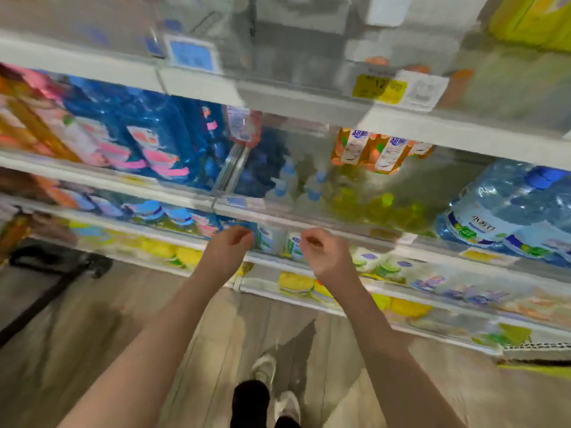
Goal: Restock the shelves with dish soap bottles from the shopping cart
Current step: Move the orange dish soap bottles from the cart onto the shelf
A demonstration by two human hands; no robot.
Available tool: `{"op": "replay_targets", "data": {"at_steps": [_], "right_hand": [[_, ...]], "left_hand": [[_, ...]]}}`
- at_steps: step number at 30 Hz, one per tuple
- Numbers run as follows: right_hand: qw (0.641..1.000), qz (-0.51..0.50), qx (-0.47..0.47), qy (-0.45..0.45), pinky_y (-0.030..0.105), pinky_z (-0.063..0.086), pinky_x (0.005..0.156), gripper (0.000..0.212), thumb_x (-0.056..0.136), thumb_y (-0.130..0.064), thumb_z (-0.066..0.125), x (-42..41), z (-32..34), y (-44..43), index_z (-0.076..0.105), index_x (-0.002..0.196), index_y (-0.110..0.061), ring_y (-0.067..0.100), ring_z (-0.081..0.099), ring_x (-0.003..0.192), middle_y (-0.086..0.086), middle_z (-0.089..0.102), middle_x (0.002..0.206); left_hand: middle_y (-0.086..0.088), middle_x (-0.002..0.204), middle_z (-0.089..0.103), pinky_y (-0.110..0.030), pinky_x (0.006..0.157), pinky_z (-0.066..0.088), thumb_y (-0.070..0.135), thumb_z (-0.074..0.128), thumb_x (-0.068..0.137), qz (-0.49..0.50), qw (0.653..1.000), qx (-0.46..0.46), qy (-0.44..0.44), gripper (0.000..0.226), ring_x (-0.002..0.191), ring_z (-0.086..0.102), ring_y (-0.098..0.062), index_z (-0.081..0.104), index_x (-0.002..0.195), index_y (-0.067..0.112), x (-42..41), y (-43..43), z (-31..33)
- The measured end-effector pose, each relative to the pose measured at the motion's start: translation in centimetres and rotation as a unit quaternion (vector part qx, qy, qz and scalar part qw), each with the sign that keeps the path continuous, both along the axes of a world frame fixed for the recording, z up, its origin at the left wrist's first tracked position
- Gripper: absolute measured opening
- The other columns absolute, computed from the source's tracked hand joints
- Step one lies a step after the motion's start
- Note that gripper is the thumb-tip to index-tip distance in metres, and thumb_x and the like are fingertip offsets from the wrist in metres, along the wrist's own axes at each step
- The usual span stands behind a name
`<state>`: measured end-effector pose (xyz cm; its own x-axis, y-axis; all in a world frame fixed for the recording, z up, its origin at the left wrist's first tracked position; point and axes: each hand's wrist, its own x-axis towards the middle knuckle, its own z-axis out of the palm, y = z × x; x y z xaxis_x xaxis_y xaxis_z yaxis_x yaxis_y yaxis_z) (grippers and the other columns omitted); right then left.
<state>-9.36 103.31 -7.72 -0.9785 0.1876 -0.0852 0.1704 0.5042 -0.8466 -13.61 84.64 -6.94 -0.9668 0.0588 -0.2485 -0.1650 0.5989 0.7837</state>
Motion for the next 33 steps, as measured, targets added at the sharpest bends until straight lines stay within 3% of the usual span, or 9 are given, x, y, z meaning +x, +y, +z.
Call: {"op": "replay_targets", "data": {"at_steps": [3, 6, 9, 13, 18, 20, 22, 26, 33], "right_hand": [[0.997, 0.063, 0.009, -0.052, 0.030, 0.046, 0.076, 0.014, 0.088, -0.009, 0.060, 2.4, -1.0, -4.0, 0.069, 0.098, -0.006, 0.018, 0.060, 0.076, 0.013, 0.071, 0.090], [0.981, 0.153, 0.041, -0.113, 0.030, 0.045, 0.078, 0.021, 0.090, -0.016, 0.058, 4.7, -1.8, -8.0, 0.067, 0.108, -0.010, 0.021, 0.064, 0.090, 0.006, 0.070, 0.098], [0.944, 0.255, 0.112, -0.176, 0.027, 0.043, 0.078, 0.025, 0.091, -0.019, 0.054, 6.5, -3.6, -11.6, 0.065, 0.111, -0.011, 0.025, 0.062, 0.102, 0.008, 0.068, 0.108], [0.881, 0.358, 0.168, -0.262, 0.024, 0.040, 0.079, 0.029, 0.094, -0.023, 0.050, 8.0, -6.0, -15.6, 0.059, 0.121, -0.014, 0.023, 0.058, 0.109, 0.007, 0.063, 0.118], [0.810, 0.461, 0.214, -0.291, 0.023, 0.036, 0.060, 0.008, 0.090, -0.019, 0.052, 7.2, -6.1, -20.9, 0.060, 0.091, -0.016, 0.024, 0.059, 0.098, 0.007, 0.061, 0.098], [0.787, 0.496, 0.240, -0.276, 0.025, 0.037, 0.062, 0.010, 0.087, -0.016, 0.053, 5.8, -5.9, -23.8, 0.062, 0.089, -0.012, 0.026, 0.060, 0.099, 0.012, 0.064, 0.100], [0.781, 0.508, 0.255, -0.259, 0.026, 0.041, 0.074, 0.020, 0.085, -0.016, 0.055, 4.1, -5.4, -27.0, 0.065, 0.101, -0.011, 0.027, 0.059, 0.106, 0.014, 0.065, 0.111], [0.799, 0.513, 0.242, -0.199, 0.032, 0.045, 0.080, 0.021, 0.085, -0.019, 0.058, 0.9, -3.7, -34.1, 0.068, 0.098, -0.006, 0.033, 0.061, 0.103, 0.019, 0.067, 0.105], [0.812, 0.542, 0.163, -0.145, 0.026, 0.042, 0.087, 0.030, 0.090, -0.022, 0.058, -0.9, 0.6, -46.7, 0.062, 0.118, -0.011, 0.024, 0.060, 0.108, 0.008, 0.067, 0.112]], "left_hand": [[-0.009, 0.084, 0.062, -0.019, 0.064, 0.040, 0.022, 0.051, 0.095, 0.068, 0.996, -0.016, -0.054, 0.022, 0.078, 0.055, -0.022, 0.066, 0.090, 0.006, 5.0, -4.0, 0.0], [-0.010, 0.084, 0.061, -0.030, 0.064, 0.040, 0.026, 0.049, 0.095, 0.148, 0.982, -0.016, -0.119, 0.026, 0.072, 0.053, -0.020, 0.064, 0.091, 0.005, 9.8, -8.2, -1.6], [-0.011, 0.100, 0.064, -0.026, 0.069, 0.038, 0.027, 0.046, 0.095, 0.232, 0.954, -0.049, -0.185, 0.026, 0.090, 0.058, -0.026, 0.066, 0.103, 0.012, 14.8, -12.2, -3.7], [-0.010, 0.105, 0.061, -0.028, 0.069, 0.042, 0.027, 0.043, 0.097, 0.340, 0.899, -0.047, -0.271, 0.022, 0.086, 0.055, -0.024, 0.060, 0.103, 0.014, 22.0, -16.5, -6.7], [-0.014, 0.104, 0.064, -0.027, 0.068, 0.039, 0.031, 0.045, 0.097, 0.456, 0.829, 0.003, -0.323, 0.040, 0.091, 0.059, -0.030, 0.061, 0.113, -0.002, 28.2, -20.2, -9.6], [-0.019, 0.108, 0.066, -0.026, 0.067, 0.039, 0.031, 0.047, 0.096, 0.483, 0.809, 0.020, -0.333, 0.040, 0.094, 0.061, -0.032, 0.063, 0.111, -0.002, 29.0, -21.6, -10.1], [-0.021, 0.110, 0.066, -0.028, 0.069, 0.040, 0.031, 0.048, 0.096, 0.504, 0.797, 0.034, -0.332, 0.040, 0.096, 0.062, -0.033, 0.064, 0.109, -0.004, 29.1, -23.6, -10.1], [-0.018, 0.111, 0.066, -0.030, 0.081, 0.044, 0.033, 0.047, 0.097, 0.537, 0.781, 0.031, -0.319, 0.041, 0.102, 0.061, -0.031, 0.065, 0.108, -0.003, 27.3, -29.7, -8.6], [-0.011, 0.110, 0.066, -0.029, 0.081, 0.044, 0.028, 0.051, 0.095, 0.633, 0.760, 0.022, -0.144, 0.029, 0.094, 0.060, -0.026, 0.065, 0.113, 0.010, 22.2, -41.3, -1.9]]}}
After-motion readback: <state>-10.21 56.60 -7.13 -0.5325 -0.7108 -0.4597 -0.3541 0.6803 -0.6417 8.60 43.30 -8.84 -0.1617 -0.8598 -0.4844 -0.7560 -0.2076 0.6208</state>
